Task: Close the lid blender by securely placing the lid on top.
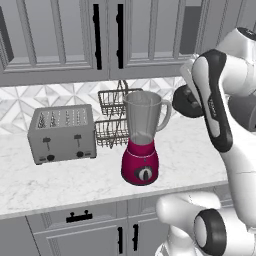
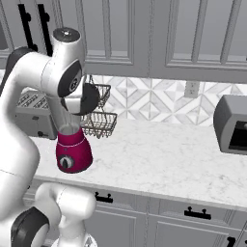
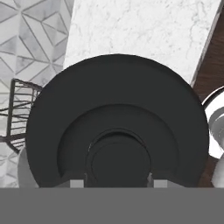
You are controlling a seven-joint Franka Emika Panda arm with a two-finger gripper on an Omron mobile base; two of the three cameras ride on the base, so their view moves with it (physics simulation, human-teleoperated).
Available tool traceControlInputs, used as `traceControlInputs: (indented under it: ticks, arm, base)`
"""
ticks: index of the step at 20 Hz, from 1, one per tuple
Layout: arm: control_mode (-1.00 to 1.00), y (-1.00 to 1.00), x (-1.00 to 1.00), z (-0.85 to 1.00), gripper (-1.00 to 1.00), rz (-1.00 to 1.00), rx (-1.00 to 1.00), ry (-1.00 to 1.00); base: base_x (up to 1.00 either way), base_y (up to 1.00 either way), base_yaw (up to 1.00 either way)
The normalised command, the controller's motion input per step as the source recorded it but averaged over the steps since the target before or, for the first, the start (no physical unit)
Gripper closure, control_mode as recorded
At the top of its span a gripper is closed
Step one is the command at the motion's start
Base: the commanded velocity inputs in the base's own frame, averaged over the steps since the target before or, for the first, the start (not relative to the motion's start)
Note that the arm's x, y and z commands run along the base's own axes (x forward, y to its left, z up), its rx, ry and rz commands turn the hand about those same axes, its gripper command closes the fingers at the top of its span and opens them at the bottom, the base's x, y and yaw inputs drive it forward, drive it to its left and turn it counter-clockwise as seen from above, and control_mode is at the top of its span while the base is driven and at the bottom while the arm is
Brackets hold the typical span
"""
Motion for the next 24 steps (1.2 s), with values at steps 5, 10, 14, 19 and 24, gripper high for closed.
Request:
traceControlInputs:
  ticks: [5,10,14,19,24]
  arm:
    - [-1.0,0.66,0.0,0.4,1.0,0.0,0.01,0.13]
    - [-1.0,0.57,0.0,0.21,1.0,0.0,0.03,0.01]
    - [-1.0,0.35,0.0,0.08,1.0,0.0,0.07,0.0]
    - [-1.0,0.06,-0.03,-0.04,1.0,-0.02,0.05,0.0]
    - [-1.0,0.05,0.22,0.0,1.0,-0.09,0.06,0.0]
  base:
    - [0.0,0.0,0.0]
    - [0.0,0.0,0.0]
    - [0.0,0.0,0.0]
    - [0.0,0.0,0.0]
    - [0.0,0.0,0.0]
